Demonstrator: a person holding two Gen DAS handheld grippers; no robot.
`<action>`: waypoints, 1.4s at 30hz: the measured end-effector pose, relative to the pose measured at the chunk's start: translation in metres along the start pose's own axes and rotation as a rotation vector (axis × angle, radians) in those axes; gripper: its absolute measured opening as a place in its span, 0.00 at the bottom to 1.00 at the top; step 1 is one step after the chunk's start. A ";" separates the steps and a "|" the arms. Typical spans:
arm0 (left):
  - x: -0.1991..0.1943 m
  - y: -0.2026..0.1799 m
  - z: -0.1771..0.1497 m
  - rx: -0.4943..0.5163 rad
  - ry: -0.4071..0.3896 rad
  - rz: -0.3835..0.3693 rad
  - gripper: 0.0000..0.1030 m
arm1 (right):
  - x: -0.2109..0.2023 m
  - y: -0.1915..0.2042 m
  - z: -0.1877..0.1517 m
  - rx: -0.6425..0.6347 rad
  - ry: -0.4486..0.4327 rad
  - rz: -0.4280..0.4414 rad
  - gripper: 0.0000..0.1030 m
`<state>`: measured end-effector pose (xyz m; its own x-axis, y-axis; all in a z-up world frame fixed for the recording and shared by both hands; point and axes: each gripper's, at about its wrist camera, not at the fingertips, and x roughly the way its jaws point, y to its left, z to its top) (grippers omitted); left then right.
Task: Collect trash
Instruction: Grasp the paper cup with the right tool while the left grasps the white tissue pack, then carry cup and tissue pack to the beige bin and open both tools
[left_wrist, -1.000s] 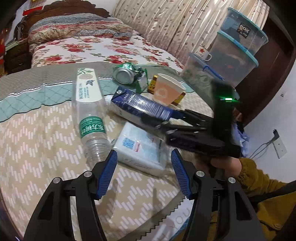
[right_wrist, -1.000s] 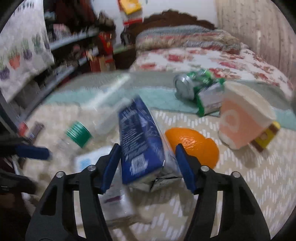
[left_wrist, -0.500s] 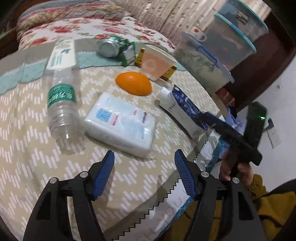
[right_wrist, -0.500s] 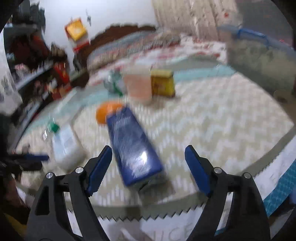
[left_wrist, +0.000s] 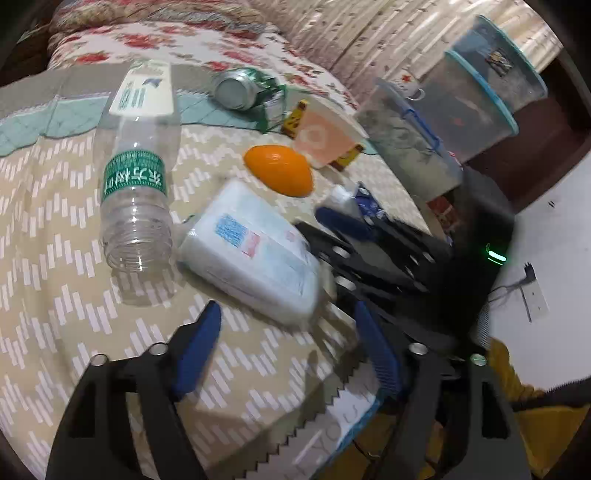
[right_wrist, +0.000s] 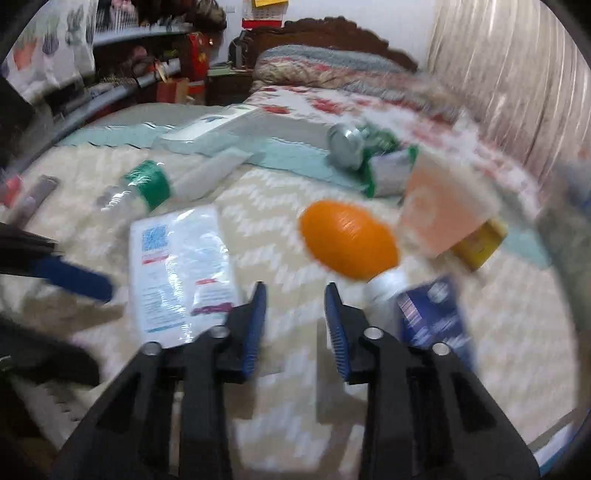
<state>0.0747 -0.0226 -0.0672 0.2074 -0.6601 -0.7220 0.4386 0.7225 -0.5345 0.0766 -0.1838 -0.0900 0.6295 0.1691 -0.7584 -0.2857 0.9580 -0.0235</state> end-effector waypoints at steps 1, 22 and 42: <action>0.001 0.002 0.002 -0.009 -0.002 -0.001 0.71 | -0.005 -0.004 -0.003 0.050 0.015 0.124 0.27; 0.061 -0.044 0.019 0.219 0.021 0.281 0.84 | -0.057 -0.128 0.021 0.265 -0.146 -0.073 0.70; 0.019 -0.071 0.029 0.280 -0.118 0.159 0.55 | -0.142 -0.167 0.003 0.380 -0.359 -0.205 0.24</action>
<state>0.0724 -0.0923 -0.0305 0.3848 -0.5745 -0.7224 0.6123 0.7445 -0.2659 0.0373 -0.3667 0.0235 0.8702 -0.0251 -0.4920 0.1071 0.9845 0.1393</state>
